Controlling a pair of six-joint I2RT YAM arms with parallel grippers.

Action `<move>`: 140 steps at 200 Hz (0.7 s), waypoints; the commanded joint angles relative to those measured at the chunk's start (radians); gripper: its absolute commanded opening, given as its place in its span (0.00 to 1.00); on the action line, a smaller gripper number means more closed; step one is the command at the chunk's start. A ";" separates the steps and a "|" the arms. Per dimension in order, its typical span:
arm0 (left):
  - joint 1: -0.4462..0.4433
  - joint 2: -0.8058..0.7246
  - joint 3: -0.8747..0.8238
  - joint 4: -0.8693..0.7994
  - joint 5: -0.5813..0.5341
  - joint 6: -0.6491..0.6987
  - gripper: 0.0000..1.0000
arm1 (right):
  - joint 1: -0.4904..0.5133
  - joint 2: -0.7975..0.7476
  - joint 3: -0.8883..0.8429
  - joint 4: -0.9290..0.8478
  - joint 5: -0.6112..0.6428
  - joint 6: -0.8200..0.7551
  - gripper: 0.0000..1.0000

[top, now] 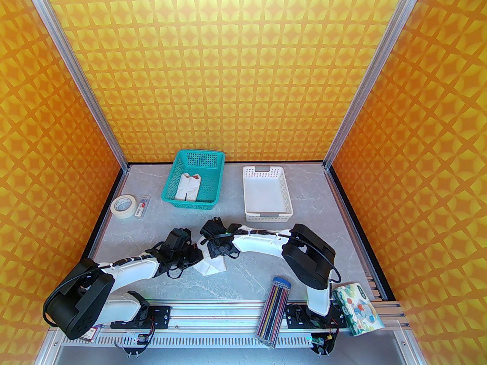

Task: Place the utensils on the paper napkin and roll it up

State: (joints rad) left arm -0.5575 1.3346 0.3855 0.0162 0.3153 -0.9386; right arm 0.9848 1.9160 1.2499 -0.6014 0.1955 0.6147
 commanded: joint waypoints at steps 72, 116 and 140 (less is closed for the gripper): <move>0.004 0.018 -0.010 -0.134 -0.085 0.007 0.00 | -0.025 -0.004 0.058 -0.005 -0.043 -0.043 0.72; 0.004 0.020 -0.010 -0.136 -0.085 0.008 0.00 | -0.010 0.047 0.098 0.006 -0.068 -0.052 0.72; 0.003 0.018 -0.010 -0.137 -0.085 0.006 0.00 | -0.009 0.076 0.105 -0.017 -0.041 -0.043 0.72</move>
State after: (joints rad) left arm -0.5575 1.3342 0.3916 0.0036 0.3061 -0.9386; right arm 0.9688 1.9526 1.3273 -0.6064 0.1467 0.5774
